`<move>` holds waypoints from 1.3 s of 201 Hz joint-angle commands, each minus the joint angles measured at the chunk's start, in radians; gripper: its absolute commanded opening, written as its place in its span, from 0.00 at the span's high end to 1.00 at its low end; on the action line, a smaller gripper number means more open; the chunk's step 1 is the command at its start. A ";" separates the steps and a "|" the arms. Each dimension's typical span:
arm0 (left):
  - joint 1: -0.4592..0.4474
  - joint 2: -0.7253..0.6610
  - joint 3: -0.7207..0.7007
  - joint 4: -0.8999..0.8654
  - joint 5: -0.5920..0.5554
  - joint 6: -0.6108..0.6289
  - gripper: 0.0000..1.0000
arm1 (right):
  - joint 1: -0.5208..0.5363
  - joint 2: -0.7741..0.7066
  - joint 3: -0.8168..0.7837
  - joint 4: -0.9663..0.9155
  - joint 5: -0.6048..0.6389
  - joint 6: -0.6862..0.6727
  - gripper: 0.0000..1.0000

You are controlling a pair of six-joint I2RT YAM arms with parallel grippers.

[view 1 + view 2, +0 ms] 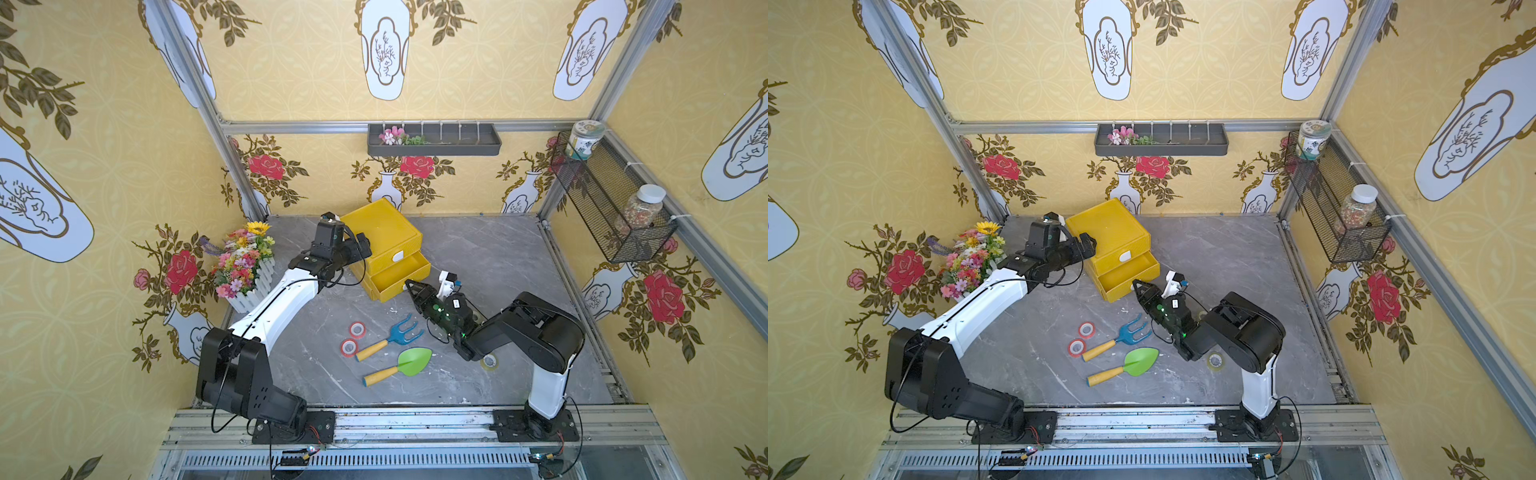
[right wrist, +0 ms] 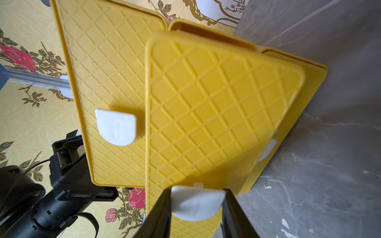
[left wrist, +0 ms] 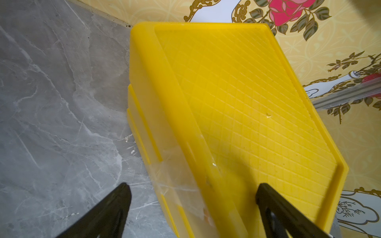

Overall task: Place the transparent tape into the drawer according to color
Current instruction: Open the drawer in the storage box.

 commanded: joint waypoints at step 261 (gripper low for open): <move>0.001 -0.017 -0.018 -0.094 0.001 0.007 0.00 | 0.072 -0.380 -0.252 -0.310 0.046 -0.019 0.29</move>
